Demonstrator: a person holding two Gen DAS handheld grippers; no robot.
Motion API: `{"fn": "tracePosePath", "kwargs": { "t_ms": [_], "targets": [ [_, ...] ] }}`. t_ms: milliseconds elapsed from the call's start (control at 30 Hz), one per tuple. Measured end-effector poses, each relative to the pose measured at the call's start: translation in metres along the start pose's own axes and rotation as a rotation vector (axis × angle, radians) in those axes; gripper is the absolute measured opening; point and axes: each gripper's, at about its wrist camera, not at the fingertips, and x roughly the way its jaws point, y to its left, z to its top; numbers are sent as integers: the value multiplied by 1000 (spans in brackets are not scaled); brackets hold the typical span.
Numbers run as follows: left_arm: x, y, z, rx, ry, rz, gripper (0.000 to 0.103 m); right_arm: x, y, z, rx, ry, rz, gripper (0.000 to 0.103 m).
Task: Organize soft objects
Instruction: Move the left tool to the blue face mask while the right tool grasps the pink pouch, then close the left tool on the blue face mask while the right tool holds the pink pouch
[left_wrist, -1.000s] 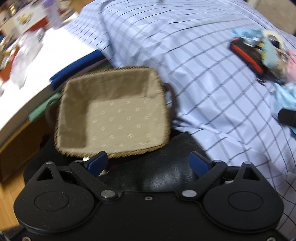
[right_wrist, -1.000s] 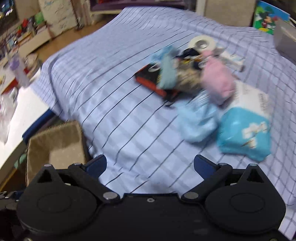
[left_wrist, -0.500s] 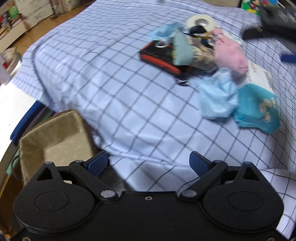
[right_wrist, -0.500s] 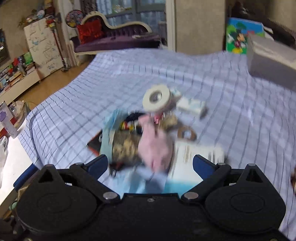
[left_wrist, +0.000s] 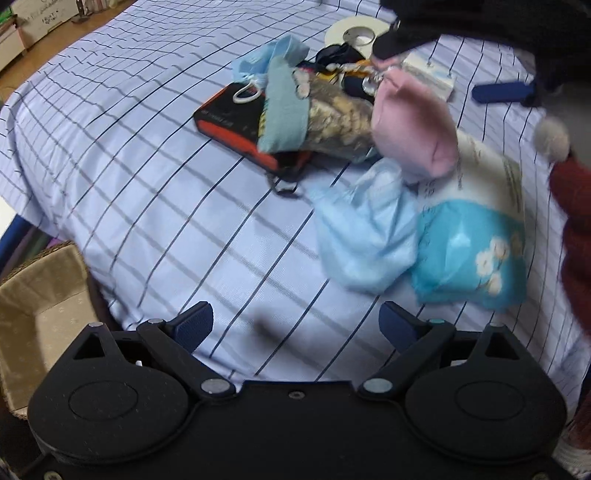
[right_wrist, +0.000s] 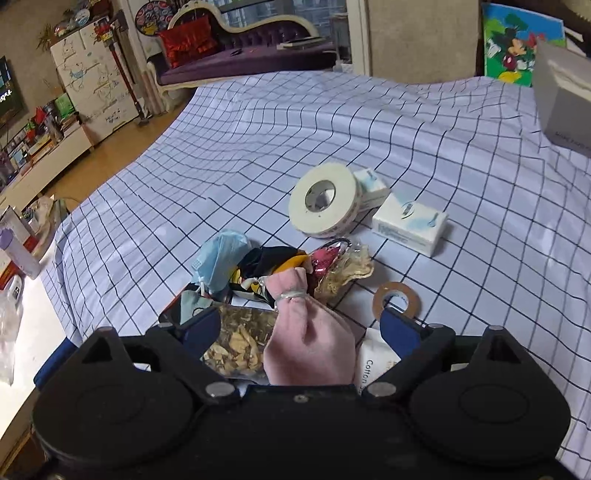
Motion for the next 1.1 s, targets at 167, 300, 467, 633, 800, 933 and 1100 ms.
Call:
{"fn": "tracePosePath", "kwargs": {
  "t_ms": [167, 300, 467, 633, 800, 933, 1100],
  "targets": [
    [11, -5, 15, -34, -9, -66, 96, 13, 0, -12, -30, 11, 10, 82],
    [19, -8, 24, -59, -14, -100, 96, 24, -1, -19, -58, 31, -16, 54],
    [28, -5, 32, -106, -4, -152, 96, 20, -4, -21, -50, 6, 12, 47],
    [29, -5, 41, -133, -15, -218, 96, 12, -15, -19, 6, -20, 57, 45],
    [38, -7, 47, -140, -2, -257, 72, 4, -27, -18, 60, -49, 96, 39],
    [45, -12, 46, -128, 20, -242, 62, -2, -29, -18, 69, -72, 120, 25],
    [41, -19, 42, -106, 15, -219, 63, -3, -29, -20, 67, -104, 83, 76]
  ]
}}
